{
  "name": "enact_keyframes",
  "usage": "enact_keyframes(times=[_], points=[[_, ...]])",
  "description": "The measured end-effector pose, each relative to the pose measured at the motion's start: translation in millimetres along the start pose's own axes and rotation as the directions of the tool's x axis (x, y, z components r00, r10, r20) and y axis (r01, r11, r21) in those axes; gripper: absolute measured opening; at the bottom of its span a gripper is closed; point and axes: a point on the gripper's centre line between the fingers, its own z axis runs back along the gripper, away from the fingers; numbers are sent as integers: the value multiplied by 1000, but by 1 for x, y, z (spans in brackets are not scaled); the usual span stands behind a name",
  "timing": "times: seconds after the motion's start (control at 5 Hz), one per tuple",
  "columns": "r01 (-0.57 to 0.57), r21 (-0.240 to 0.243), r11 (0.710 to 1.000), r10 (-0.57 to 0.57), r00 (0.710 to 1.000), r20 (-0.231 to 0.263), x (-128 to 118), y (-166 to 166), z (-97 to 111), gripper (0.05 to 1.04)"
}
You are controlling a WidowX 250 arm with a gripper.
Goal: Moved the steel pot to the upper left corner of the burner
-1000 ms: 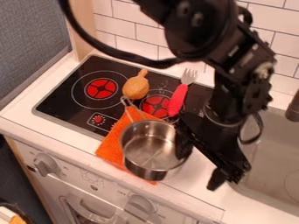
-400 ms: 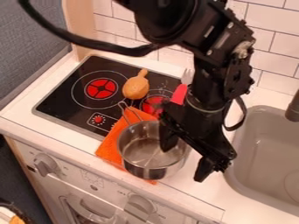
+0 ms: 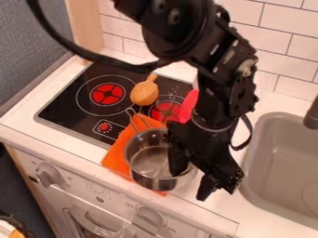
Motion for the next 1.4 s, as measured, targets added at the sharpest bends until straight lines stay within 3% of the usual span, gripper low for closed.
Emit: enact_keyframes(times=[0.2, 0.4, 0.6, 1.0, 1.2, 1.4], points=[[-19, -3, 1000, 19, 1000, -6, 0, 5, -2, 392], [-28, -4, 1000, 28, 999, -29, -1, 8, -8, 172], [-29, 1, 1000, 29, 999, -45, -1, 9, -8, 82], [-32, 18, 999, 33, 997, -74, 1, 4, 0, 78], [-33, 1, 999, 33, 999, -41, 7, 2, 22, 78], [-162, -35, 986, 163, 986, 28, 18, 29, 64, 78]])
